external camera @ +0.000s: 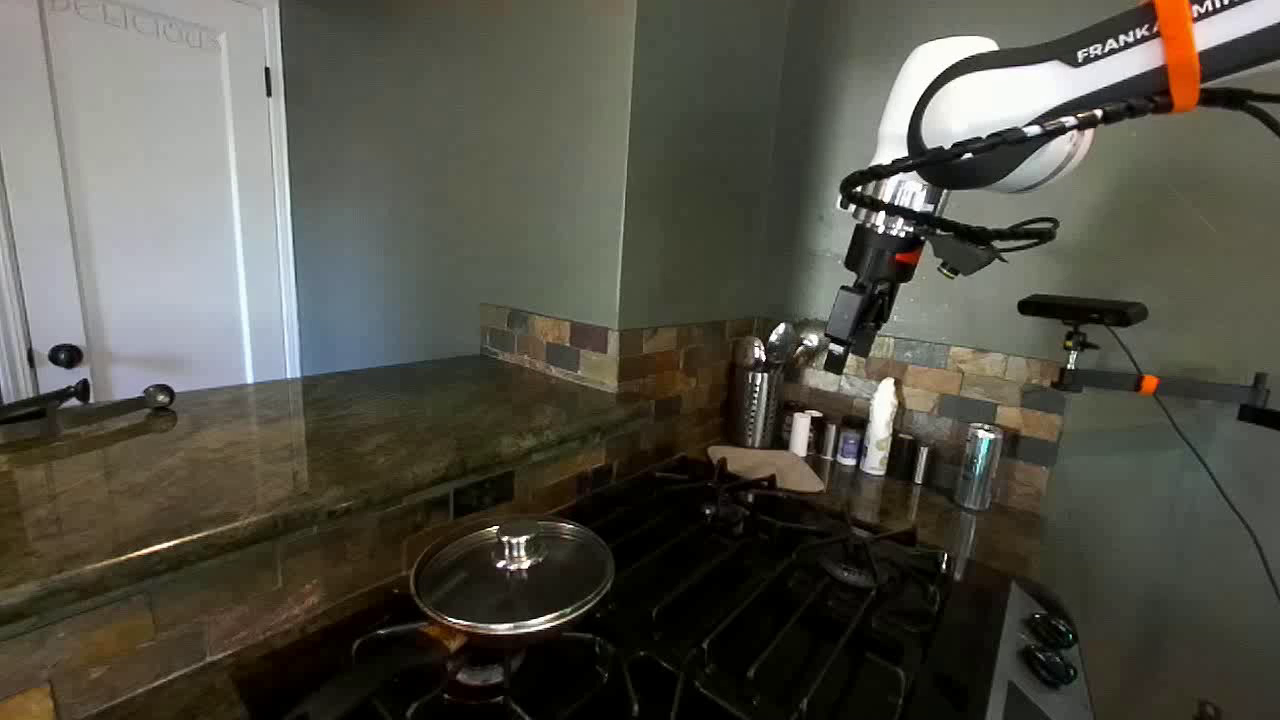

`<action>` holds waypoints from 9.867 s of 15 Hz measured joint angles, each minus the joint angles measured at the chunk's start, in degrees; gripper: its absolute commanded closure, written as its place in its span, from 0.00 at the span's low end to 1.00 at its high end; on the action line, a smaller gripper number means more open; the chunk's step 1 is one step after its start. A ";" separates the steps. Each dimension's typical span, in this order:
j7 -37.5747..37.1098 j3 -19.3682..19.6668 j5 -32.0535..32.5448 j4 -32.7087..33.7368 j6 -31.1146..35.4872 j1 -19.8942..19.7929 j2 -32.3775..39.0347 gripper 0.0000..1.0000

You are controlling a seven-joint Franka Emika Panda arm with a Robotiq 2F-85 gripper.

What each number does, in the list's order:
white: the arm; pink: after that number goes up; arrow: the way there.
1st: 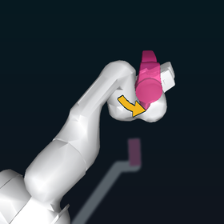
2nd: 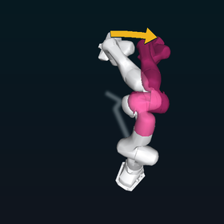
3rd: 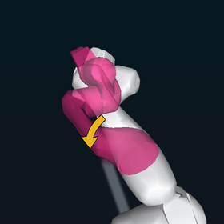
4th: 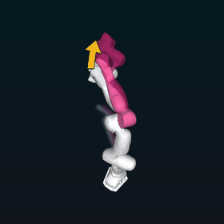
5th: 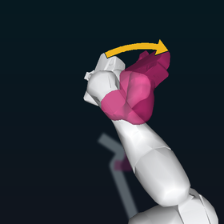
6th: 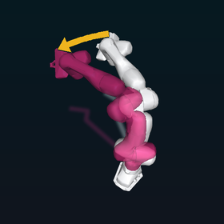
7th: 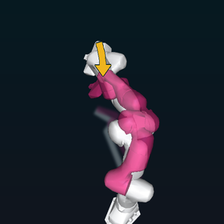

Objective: Remove the lid from the pan

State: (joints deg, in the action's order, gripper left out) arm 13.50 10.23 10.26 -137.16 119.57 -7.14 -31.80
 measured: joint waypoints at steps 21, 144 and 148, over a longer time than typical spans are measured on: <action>-2.81 -14.00 -7.14 4.05 -0.44 14.89 9.02 0.00; -10.38 -17.02 -6.56 25.17 7.19 14.51 37.74 0.77; -11.75 -15.78 -6.83 20.44 7.19 13.14 33.46 0.77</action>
State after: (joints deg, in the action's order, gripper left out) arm 1.75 -5.56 3.43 -116.73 126.76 5.99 1.66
